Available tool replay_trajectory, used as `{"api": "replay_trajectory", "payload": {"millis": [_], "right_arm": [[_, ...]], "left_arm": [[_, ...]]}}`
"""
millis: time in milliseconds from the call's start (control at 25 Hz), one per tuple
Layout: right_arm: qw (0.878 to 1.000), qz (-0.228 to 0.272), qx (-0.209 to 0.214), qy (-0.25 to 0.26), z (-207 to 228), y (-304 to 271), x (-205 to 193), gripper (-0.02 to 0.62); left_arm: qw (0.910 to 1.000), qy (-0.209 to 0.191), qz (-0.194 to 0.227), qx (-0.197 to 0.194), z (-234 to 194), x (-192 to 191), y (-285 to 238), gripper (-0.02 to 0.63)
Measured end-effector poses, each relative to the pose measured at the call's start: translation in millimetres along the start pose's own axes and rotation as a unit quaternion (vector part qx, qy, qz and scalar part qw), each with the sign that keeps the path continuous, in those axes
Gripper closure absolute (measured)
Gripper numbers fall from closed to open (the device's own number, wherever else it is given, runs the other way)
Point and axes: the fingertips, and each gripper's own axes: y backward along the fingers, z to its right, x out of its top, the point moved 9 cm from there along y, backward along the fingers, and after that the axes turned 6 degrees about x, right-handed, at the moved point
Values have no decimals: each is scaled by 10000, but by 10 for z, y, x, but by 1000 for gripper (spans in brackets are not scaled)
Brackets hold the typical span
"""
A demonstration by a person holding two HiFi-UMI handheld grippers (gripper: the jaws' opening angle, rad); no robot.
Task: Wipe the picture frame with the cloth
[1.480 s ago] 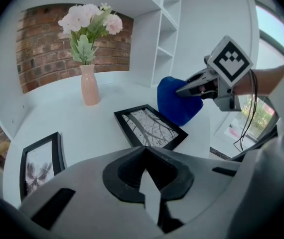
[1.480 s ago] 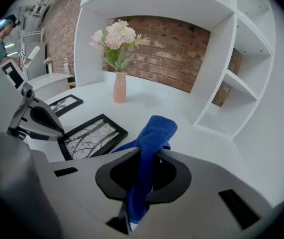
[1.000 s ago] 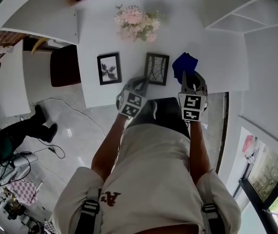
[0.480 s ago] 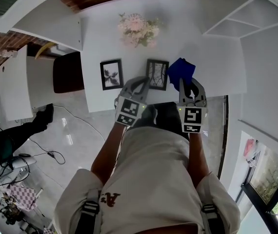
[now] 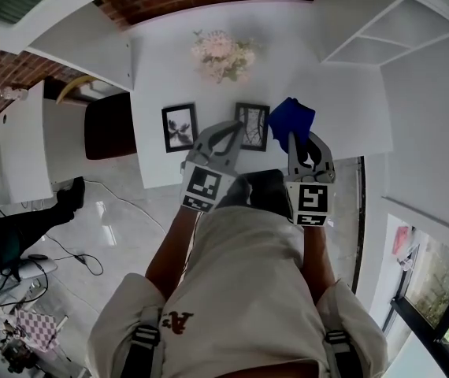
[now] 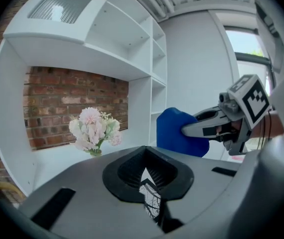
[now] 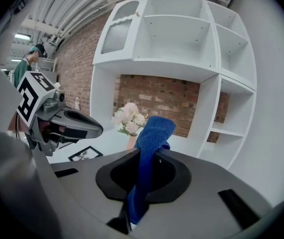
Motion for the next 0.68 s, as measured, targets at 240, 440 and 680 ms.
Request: {"api": "replay_trajectory", "payload": {"millis": [240, 440, 680], "right_arm": [[10000, 59, -48, -5, -6, 57, 61, 572], [9999, 114, -99, -11, -21, 105, 114, 572], [9998, 186, -117, 4, -40, 132, 158, 572]], "left_arm": [[9996, -35, 257, -78, 23, 144, 47, 606], [9993, -39, 372, -92, 24, 210, 96, 606], [9985, -44, 526, -121, 25, 239, 129, 606]]}}
